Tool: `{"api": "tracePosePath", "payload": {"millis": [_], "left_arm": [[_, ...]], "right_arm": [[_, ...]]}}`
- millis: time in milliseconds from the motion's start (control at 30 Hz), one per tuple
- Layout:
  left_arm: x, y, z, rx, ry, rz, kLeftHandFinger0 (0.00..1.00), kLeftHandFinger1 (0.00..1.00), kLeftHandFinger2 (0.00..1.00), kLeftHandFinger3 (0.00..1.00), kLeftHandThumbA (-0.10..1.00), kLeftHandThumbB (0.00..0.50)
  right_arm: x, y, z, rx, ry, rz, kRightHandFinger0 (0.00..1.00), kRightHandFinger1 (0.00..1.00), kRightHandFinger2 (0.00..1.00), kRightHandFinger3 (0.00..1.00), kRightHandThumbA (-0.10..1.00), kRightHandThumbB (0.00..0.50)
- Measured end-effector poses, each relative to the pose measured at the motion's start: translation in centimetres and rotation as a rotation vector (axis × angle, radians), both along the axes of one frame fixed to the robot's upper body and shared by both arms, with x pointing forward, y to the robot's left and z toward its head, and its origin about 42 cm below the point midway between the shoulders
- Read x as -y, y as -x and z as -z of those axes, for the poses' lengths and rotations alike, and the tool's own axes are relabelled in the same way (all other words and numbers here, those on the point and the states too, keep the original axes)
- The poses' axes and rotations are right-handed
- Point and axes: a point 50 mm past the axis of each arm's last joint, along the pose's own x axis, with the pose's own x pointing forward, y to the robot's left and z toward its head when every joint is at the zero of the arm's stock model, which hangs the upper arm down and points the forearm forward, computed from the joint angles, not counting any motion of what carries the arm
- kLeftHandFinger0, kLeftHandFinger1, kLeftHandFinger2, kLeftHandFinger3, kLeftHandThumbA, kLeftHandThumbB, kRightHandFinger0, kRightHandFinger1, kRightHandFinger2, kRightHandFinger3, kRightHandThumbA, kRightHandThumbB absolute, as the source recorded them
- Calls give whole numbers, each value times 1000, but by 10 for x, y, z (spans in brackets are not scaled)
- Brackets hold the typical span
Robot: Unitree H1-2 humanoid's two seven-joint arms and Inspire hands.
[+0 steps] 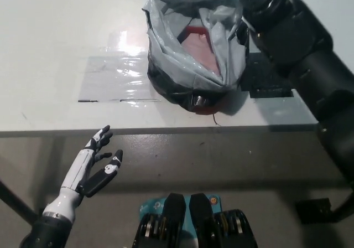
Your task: Use the right hand to pick up a rubix's cube and place it into a plastic bag and lift the bag
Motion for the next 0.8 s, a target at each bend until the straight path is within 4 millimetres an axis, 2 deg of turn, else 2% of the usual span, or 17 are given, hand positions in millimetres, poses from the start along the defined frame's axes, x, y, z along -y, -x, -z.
{"api": "tracePosePath", "payload": {"millis": [33, 67, 100, 167, 200, 267, 300, 400, 433, 467, 500, 533, 567, 667, 767, 800], "left_arm": [[0, 0, 0, 0, 0, 0, 890, 1000, 1000, 1000, 510, 123], [0, 0, 0, 0, -1, 0, 887, 1000, 1000, 1000, 496, 116], [0, 0, 0, 0, 0, 0, 886, 1000, 1000, 1000, 477, 110], [0, 1, 0, -1, -1, 0, 885, 1000, 1000, 1000, 476, 126], [0, 1, 1, -1, -1, 0, 886, 1000, 1000, 1000, 479, 136], [0, 1, 1, -1, -2, -1, 900, 1000, 1000, 1000, 479, 126], [0, 1, 1, -1, -3, -1, 897, 1000, 1000, 1000, 473, 130], [0, 1, 1, 0, -5, 0, 857, 1000, 1000, 1000, 453, 114], [0, 1, 1, 0, -5, 0, 851, 1000, 1000, 1000, 465, 121], [0, 0, 0, 1, -6, -1, 848, 1000, 1000, 1000, 471, 121], [0, 0, 0, 1, -6, 0, 866, 1000, 1000, 1000, 585, 137], [0, -1, 0, 2, -6, 0, 866, 1000, 1000, 1000, 585, 137], [0, -2, -1, 2, -6, 0, 899, 1000, 1000, 1000, 705, 147], [1, -7, -5, 11, -6, 2, 996, 1000, 1000, 1000, 950, 168], [2, -11, -8, 19, -6, 4, 1000, 1000, 1000, 1000, 1000, 161], [3, -14, -10, 25, -6, 5, 1000, 1000, 1000, 1000, 1000, 159]], "right_arm": [[0, 0, -1, 2, 0, -1, 1000, 1000, 1000, 1000, 861, 500], [-1, 5, -16, 35, -5, -23, 1000, 1000, 1000, 1000, 860, 500], [-1, 6, -19, 41, -7, -26, 1000, 1000, 1000, 1000, 871, 500], [1, 13, -39, 80, -14, -44, 1000, 1000, 1000, 1000, 896, 500], [2, 15, -43, 90, -13, -46, 1000, 1000, 1000, 1000, 886, 500], [7, 22, -59, 125, -15, -55, 1000, 1000, 1000, 1000, 881, 500], [9, 25, -65, 139, -19, -60, 1000, 1000, 1000, 1000, 831, 500], [18, 33, -83, 178, -36, -75, 1000, 1000, 1000, 1000, 813, 463], [22, 38, -91, 197, -51, -85, 1000, 1000, 1000, 1000, 828, 428], [29, 48, -103, 243, -72, -100, 1000, 1000, 1000, 1000, 843, 415], [31, 51, -105, 255, -77, -105, 1000, 1000, 1000, 1000, 880, 311], [33, 54, -107, 271, -83, -110, 1000, 1000, 1000, 1000, 880, 311], [36, 60, -108, 293, -90, -118, 1000, 1000, 1000, 1000, 895, 254], [46, 77, -96, 341, -102, -143, 1000, 1000, 1000, 1000, 841, 213], [51, 86, -81, 352, -109, -154, 1000, 1000, 1000, 1000, 848, 178], [56, 93, -64, 347, -117, -160, 1000, 1000, 1000, 1000, 839, 177]]}}
